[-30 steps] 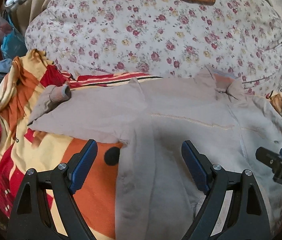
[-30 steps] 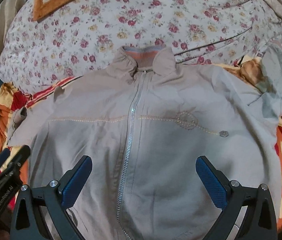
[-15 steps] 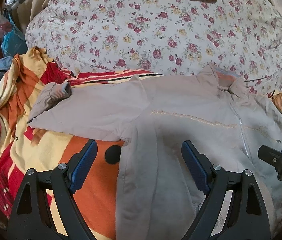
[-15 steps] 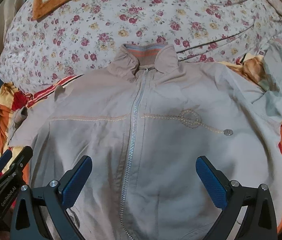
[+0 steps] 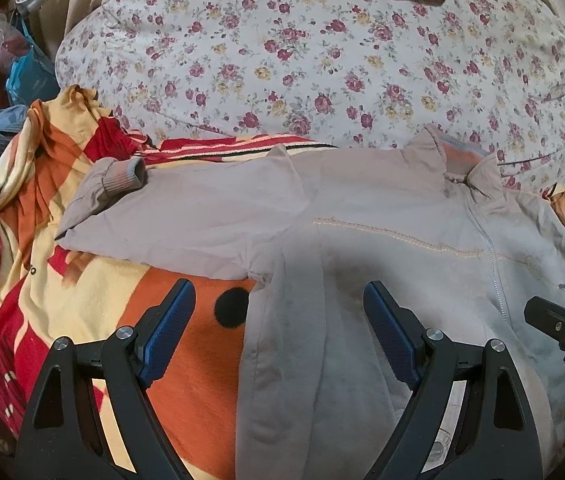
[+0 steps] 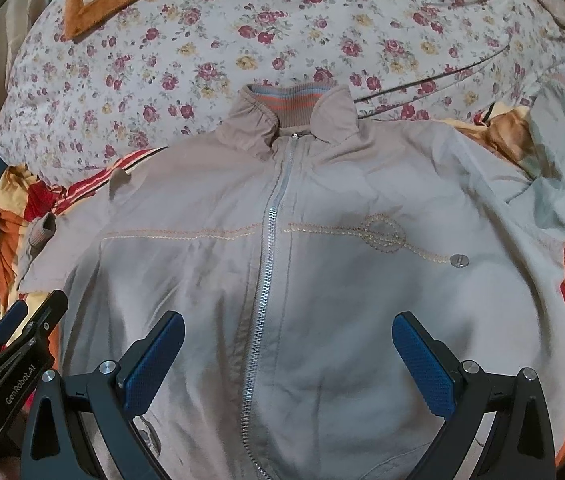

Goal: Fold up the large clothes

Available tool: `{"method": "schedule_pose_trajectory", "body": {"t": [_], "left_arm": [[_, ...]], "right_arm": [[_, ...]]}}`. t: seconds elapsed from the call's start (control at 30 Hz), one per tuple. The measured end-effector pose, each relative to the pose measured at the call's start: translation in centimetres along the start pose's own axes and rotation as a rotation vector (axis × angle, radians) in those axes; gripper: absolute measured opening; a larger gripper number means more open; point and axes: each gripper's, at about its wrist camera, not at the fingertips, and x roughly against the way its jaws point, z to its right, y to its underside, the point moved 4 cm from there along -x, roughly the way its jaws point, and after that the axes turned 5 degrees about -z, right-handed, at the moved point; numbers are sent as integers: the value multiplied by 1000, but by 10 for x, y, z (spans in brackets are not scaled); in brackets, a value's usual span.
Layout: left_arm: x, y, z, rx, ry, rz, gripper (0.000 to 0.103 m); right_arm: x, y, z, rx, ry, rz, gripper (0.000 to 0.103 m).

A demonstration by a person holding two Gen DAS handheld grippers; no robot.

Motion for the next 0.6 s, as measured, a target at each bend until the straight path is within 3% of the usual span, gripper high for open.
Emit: {"method": "schedule_pose_trajectory", "body": {"t": [0.6], "left_arm": [[-7, 2, 0, 4, -10, -15, 86]], "right_arm": [[-6, 1, 1, 17, 13, -14, 103]]}}
